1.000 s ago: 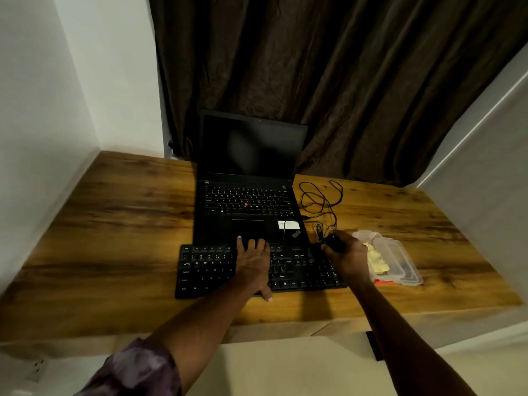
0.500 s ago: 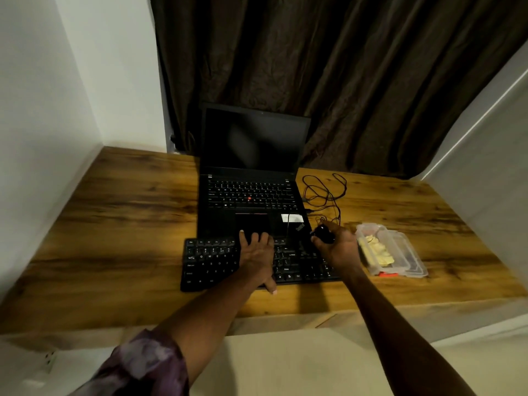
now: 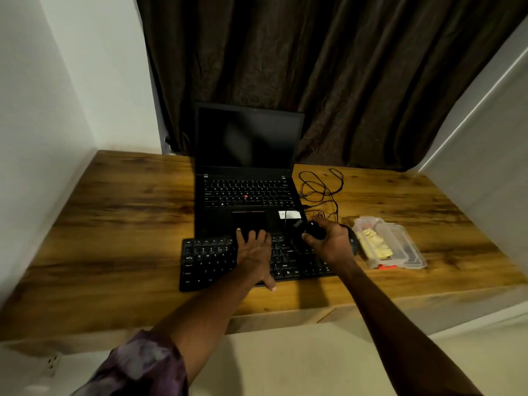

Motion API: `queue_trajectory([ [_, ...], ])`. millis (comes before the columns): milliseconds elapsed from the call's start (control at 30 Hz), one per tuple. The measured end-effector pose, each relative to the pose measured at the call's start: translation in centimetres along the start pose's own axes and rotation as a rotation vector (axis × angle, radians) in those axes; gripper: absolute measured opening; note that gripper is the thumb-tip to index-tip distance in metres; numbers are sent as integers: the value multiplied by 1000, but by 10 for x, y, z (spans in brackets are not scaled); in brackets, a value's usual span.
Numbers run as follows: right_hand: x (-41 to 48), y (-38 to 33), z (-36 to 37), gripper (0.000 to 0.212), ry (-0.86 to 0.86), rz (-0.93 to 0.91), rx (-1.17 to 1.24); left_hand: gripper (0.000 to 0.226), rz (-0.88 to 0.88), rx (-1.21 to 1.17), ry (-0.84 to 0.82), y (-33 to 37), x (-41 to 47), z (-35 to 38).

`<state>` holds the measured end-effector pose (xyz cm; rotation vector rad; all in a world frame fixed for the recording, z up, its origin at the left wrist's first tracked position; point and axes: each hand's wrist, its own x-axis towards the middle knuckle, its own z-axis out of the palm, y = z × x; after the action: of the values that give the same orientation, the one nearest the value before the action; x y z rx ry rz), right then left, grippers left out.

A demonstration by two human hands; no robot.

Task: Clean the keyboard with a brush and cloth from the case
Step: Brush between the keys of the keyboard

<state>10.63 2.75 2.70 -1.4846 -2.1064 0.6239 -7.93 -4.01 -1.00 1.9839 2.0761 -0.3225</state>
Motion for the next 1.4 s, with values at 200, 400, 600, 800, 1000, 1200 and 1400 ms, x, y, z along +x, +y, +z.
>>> queue_trajectory([
  [200,-6,17,-24,35,69,54,-81,140,8,-5,7,0,0,1],
  [400,-3,12,-3,47,-34,66,-34,141,7,0,14,0,1,2],
  [600,-8,16,-18,39,18,111,21,141,11,-2,15,-1,1,2],
  [800,-14,24,-24,38,65,112,-30,142,13,5,12,0,1,2],
  [1000,-14,23,-12,52,-99,116,-16,142,15,7,17,-1,-1,1],
  [1200,-20,46,-33,46,11,122,-73,142,14,-15,29,-1,0,3],
  [1400,-22,50,-27,51,33,113,-140,143,19,-23,30,-1,1,4],
])
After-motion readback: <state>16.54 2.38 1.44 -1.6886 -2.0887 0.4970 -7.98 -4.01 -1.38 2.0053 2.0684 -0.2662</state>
